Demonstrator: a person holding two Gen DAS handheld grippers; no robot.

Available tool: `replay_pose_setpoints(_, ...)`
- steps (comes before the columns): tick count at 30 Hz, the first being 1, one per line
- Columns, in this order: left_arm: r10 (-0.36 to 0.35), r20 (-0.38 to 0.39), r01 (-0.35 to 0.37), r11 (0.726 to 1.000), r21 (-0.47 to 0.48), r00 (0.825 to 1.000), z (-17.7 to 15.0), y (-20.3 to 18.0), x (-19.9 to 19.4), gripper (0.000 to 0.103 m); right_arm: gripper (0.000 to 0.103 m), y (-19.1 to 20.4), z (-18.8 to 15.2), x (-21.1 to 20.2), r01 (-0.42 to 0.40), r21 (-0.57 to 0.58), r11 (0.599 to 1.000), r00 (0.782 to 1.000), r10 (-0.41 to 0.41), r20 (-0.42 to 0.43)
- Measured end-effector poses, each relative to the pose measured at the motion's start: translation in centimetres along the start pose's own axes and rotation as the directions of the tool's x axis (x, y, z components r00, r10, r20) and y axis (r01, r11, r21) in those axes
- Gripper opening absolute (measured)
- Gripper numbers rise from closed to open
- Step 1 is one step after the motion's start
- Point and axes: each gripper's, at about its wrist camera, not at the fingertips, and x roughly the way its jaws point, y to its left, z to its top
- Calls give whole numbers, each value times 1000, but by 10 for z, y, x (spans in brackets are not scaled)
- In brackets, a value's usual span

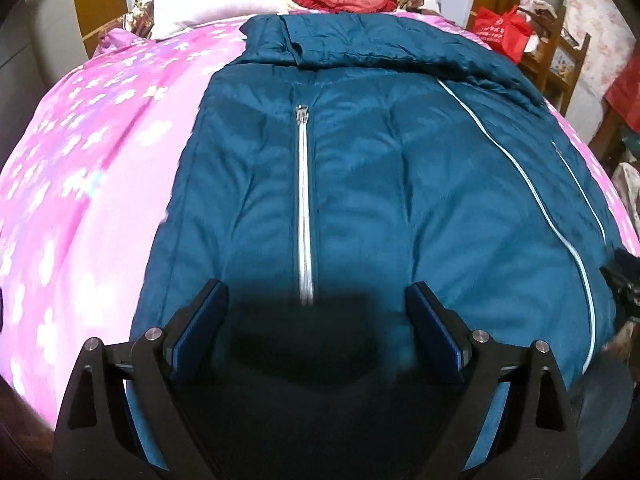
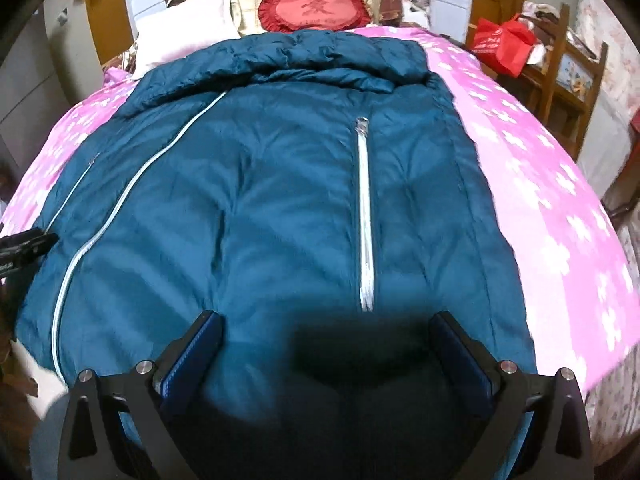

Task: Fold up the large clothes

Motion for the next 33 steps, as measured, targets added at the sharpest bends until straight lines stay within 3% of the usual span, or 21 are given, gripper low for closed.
replay_pose_setpoints(4, -12, 41, 11, 1000, 29, 999, -14, 2, -6, 92, 103, -1, -13, -6, 7, -11, 1000, 999, -6, 37)
replay_pose_setpoints(8, -73, 62, 77, 995, -63, 995, -17, 28, -29, 92, 103, -1, -14, -5, 13, -16, 1000, 999, -13, 31)
replay_pose_setpoints(11, -42, 105, 53, 993, -108, 994, -25, 59, -46, 92, 103, -2, -15, -6, 12, -26, 1000, 999, -11, 34)
replay_pose_setpoints(17, -24, 37, 30, 985, -173, 999, -37, 96, -33, 92, 103, -1, -12, -6, 20, -27, 999, 999, -19, 28)
replay_pose_setpoints(20, -50, 40, 55, 991, -122, 998, -34, 86, -30, 92, 103, -1, -8, -14, 42, -26, 999, 997, -40, 64)
replay_pose_setpoints(24, -139, 27, 141, 988, -60, 990, -26, 66, -24, 92, 103, -12, -5, -33, 90, 17, 996, 983, -92, 159)
replay_pose_setpoints(33, -24, -22, 24, 1000, -16, 999, -17, 45, -13, 96, 103, -33, -3, -50, 97, 115, 989, 967, -121, 225)
